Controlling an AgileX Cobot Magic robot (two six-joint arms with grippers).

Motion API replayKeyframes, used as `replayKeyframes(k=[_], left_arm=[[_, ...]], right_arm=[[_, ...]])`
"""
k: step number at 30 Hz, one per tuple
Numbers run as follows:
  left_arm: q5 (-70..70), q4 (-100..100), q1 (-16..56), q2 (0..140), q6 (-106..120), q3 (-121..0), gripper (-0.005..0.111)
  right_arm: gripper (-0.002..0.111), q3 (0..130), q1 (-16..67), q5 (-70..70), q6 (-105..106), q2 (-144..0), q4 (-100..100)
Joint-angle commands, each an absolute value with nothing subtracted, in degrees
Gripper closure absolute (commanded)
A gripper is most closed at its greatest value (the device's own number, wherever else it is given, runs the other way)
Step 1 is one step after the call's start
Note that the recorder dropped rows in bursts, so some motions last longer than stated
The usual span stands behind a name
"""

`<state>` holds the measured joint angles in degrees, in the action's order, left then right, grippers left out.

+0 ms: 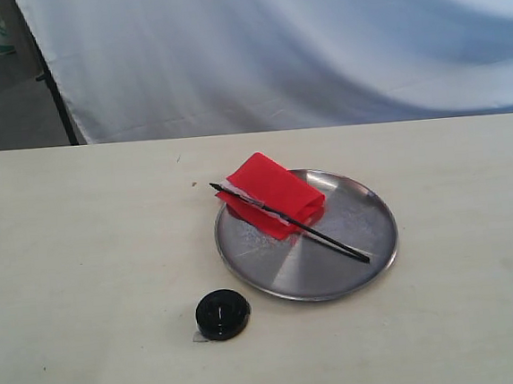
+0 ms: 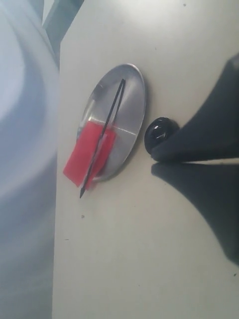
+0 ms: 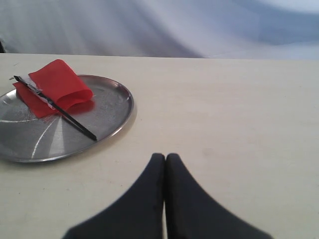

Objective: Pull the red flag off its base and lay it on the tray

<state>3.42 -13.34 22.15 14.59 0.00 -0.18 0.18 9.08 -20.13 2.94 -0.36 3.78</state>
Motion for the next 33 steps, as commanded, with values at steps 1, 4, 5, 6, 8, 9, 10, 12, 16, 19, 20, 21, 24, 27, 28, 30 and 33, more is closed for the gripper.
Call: replayKeyframes(k=[1,4,5,6,8,9,10,12,16,19,20,21,24,27,28,30,33], left_arm=[[5.03,-13.77,22.49,11.19,-0.34,0.00,0.107],[11.28,-13.77,22.49,5.18,0.00,0.00,0.107],[13.57,-13.77,22.49,3.24,0.00,0.00,0.107],[15.67,-13.77,22.49,1.86,0.00,0.00,0.107],[18.75,-12.53,22.49,0.00,0.00,0.00,0.107],[19.77,-11.94,22.49,0.00,0.00,0.00,0.107],[19.77,-11.97,22.49,0.00,0.00,0.00,0.107],[19.65,-11.97,22.49,0.00,0.00,0.00,0.107],[19.66,-11.61,22.49,0.00,0.00,0.00,0.107],[19.66,-11.25,21.04,0.00,0.00,0.00,0.107],[19.66,-11.12,20.09,0.00,0.00,0.00,0.107],[19.66,-11.02,18.97,0.00,0.00,0.00,0.107],[19.66,-11.02,15.32,0.00,0.00,0.00,0.107],[19.66,-10.81,12.25,0.00,0.00,0.00,0.107],[19.66,-10.81,11.46,0.00,0.00,0.00,0.107],[19.66,-10.81,9.71,0.00,0.00,0.00,0.107],[19.66,-10.81,7.90,0.00,0.00,0.00,0.107]], right_arm=[[0.109,0.00,8.74,-19.97,3.20,0.00,3.56],[0.109,0.00,8.74,-19.97,3.20,0.00,3.56],[0.109,0.00,8.74,-19.97,3.20,0.00,3.56],[0.109,0.00,8.74,-19.97,3.20,0.00,3.56],[0.109,0.00,8.74,-19.97,3.20,0.00,3.56],[0.109,0.00,8.74,-19.97,3.20,0.00,3.56],[0.109,0.00,8.74,-19.97,3.20,0.00,3.56],[0.109,0.00,8.74,-19.97,3.20,0.00,3.56],[0.109,0.00,8.74,-19.97,3.20,0.00,3.56],[0.109,0.00,8.74,-19.97,3.20,0.00,3.56],[0.109,0.00,8.74,-19.97,3.20,0.00,3.56],[0.109,0.00,8.74,-19.97,3.20,0.00,3.56],[0.109,0.00,8.74,-19.97,3.20,0.00,3.56],[0.109,0.00,8.74,-19.97,3.20,0.00,3.56],[0.109,0.00,8.74,-19.97,3.20,0.00,3.56],[0.109,0.00,8.74,-19.97,3.20,0.00,3.56],[0.109,0.00,8.74,-19.97,3.20,0.00,3.56]])
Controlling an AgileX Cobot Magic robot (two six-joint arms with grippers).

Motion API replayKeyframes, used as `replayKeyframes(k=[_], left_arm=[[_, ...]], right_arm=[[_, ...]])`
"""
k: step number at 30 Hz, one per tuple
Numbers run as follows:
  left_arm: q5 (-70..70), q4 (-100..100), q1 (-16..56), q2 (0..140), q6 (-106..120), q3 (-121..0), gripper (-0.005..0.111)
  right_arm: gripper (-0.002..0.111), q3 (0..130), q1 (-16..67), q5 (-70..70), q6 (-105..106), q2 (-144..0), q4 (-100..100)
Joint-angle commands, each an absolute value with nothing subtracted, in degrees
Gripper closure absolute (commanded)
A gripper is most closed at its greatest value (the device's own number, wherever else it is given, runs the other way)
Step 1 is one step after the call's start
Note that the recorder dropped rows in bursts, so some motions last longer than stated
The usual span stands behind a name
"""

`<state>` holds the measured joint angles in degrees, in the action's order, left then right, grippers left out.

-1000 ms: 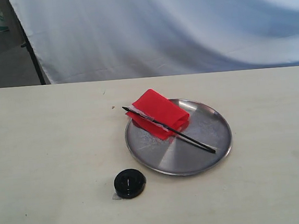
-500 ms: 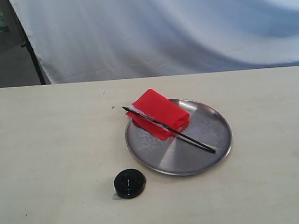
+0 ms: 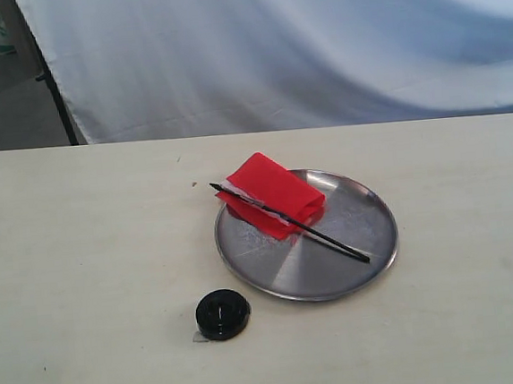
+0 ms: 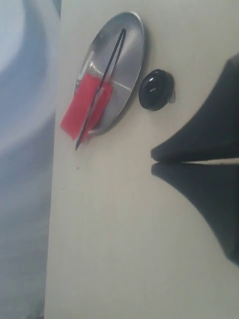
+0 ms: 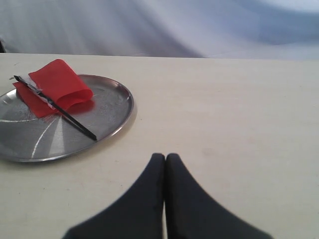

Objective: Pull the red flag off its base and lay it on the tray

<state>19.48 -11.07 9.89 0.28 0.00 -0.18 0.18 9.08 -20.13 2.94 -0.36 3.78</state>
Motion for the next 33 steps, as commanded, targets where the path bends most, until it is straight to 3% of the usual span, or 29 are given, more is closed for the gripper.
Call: replayKeyframes(k=[1,12,33], left_arm=[[19.66,-10.81,7.33,0.00,0.00,0.00,0.107],[19.66,-8.84,6.23,0.00,0.00,0.00,0.107],[19.66,-7.61,-3.75,0.00,0.00,0.00,0.107]], right_arm=[[0.109,0.00,8.74,-19.97,3.20,0.00,3.56],[0.109,0.00,8.74,-19.97,3.20,0.00,3.56],[0.109,0.00,8.74,-19.97,3.20,0.00,3.56]])
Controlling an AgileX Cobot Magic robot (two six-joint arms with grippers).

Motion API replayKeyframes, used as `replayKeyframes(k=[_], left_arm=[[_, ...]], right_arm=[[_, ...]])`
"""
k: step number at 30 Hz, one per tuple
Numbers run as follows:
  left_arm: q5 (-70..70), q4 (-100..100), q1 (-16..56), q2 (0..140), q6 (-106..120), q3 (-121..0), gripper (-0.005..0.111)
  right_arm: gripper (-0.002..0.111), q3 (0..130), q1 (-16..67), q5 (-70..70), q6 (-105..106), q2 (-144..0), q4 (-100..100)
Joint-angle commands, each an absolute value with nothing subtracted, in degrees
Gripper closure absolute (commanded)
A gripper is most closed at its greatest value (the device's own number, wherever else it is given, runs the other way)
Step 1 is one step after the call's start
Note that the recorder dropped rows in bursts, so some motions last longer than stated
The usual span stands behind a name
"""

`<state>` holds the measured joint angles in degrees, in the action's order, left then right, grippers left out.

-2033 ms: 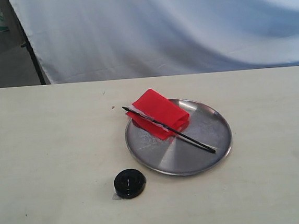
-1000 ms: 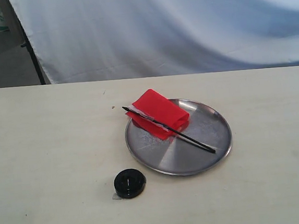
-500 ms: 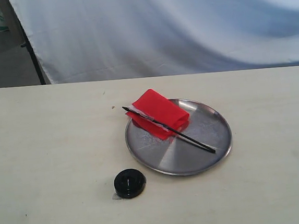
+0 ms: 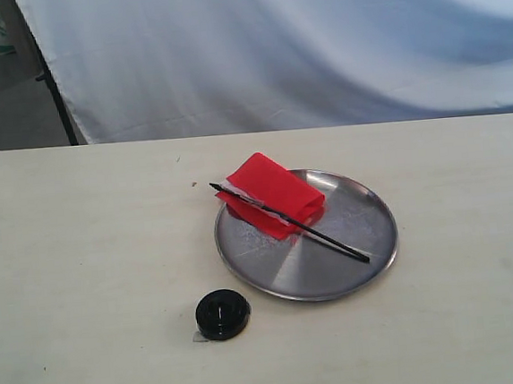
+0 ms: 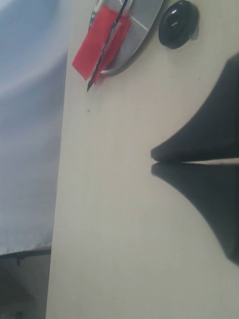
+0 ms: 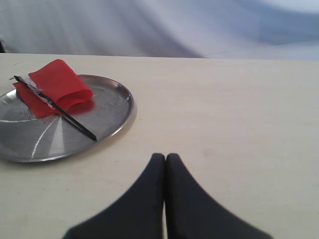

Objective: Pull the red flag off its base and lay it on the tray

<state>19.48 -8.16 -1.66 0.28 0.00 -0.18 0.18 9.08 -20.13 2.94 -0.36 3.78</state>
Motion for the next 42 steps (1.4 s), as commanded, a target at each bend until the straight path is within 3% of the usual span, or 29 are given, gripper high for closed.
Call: replayKeyframes(k=[1,42], left_arm=[[19.66,-7.61,-4.04,0.00,0.00,0.00,0.107],[19.66,-7.04,-3.30,0.00,0.00,0.00,0.107]], right_arm=[[0.109,0.00,8.74,-19.97,3.20,0.00,3.56],[0.109,0.00,8.74,-19.97,3.20,0.00,3.56]])
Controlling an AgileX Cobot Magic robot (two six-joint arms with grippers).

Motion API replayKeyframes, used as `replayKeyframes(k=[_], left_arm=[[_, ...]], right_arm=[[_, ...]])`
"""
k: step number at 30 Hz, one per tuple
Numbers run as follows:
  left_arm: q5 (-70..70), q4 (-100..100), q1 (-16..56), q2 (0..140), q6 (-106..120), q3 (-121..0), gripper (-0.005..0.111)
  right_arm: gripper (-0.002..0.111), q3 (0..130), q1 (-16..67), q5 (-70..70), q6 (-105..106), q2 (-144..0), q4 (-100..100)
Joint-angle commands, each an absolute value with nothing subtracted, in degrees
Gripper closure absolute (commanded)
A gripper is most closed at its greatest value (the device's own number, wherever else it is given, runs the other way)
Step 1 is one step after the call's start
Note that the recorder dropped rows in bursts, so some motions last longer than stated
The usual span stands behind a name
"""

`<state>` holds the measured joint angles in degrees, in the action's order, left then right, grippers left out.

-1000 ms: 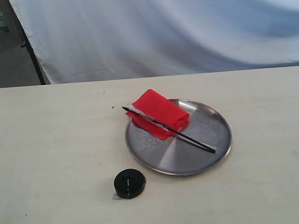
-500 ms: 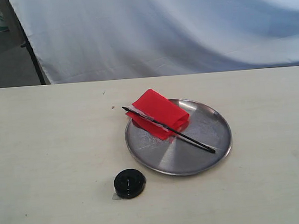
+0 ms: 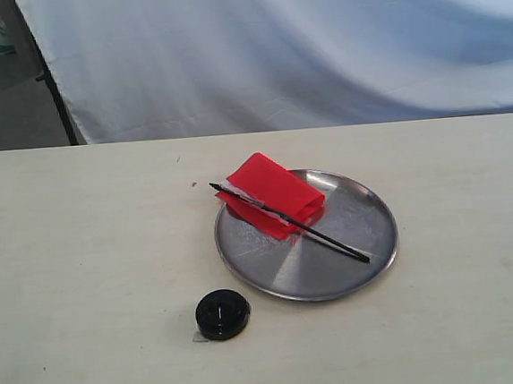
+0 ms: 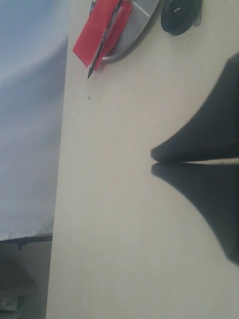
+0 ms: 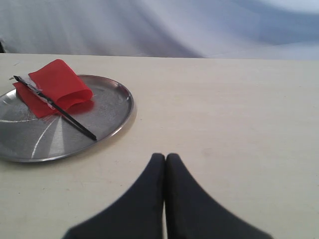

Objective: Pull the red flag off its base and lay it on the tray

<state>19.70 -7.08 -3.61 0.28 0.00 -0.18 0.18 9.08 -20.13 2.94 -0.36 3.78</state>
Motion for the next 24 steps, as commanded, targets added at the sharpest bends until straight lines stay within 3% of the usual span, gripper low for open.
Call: replayKeyframes(k=[1,24], left_arm=[[19.66,-7.04,-3.30,0.00,0.00,0.00,0.107],[19.66,-7.04,-3.30,0.00,0.00,0.00,0.107]], right_arm=[[0.109,0.00,8.74,-19.97,3.20,0.00,3.56],[0.109,0.00,8.74,-19.87,3.20,0.00,3.56]])
